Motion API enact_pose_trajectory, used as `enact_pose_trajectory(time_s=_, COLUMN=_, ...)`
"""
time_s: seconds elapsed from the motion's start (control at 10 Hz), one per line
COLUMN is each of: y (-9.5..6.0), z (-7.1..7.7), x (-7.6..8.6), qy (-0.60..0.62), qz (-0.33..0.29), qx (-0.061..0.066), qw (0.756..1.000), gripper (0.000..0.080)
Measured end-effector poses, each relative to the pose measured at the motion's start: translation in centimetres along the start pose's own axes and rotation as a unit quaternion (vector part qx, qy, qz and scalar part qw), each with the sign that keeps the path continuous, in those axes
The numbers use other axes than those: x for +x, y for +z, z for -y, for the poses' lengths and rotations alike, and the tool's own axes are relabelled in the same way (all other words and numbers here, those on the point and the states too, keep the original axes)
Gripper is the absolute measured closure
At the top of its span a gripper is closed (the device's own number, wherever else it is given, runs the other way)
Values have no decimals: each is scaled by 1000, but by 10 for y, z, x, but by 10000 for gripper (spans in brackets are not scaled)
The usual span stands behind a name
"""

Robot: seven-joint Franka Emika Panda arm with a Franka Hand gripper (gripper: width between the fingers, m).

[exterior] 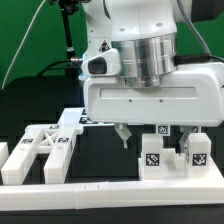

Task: Assemble chair

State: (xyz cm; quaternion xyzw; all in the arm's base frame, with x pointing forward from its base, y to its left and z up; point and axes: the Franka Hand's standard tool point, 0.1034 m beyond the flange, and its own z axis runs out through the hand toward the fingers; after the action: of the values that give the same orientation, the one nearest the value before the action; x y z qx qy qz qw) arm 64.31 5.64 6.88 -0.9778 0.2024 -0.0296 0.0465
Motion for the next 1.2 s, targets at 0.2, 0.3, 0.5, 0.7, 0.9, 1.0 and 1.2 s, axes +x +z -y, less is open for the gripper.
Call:
enact_pose_trajectory(time_s=0.2, y=2, z=-2, x=5, qy=-112, qz=-15, qx=-18, qw=993, gripper=151)
enact_pose_trajectory(time_s=0.3, y=2, z=-1, x=5, qy=-99, qz=-15, qx=-17, qw=995, gripper=151)
enact_pose_trajectory(time_s=0.5, y=2, z=-1, x=5, qy=-66, qz=-16, qx=-16, qw=998, gripper=404)
enact_pose_trajectory(time_s=0.7, y=2, z=-1, x=5, qy=3, qz=-17, qx=-15, qw=1000, gripper=517)
enact_pose_trajectory(time_s=0.9, y=2, z=-2, x=5, qy=67, qz=-18, qx=-14, qw=998, gripper=515)
enact_pose_trajectory(time_s=1.0, y=1, z=-2, x=5, qy=177, qz=-19, qx=-14, qw=984, gripper=515)
enact_pose_trajectory(time_s=1.2, y=1, z=-3, x=5, qy=412, qz=-8, qx=3, qw=911, gripper=515)
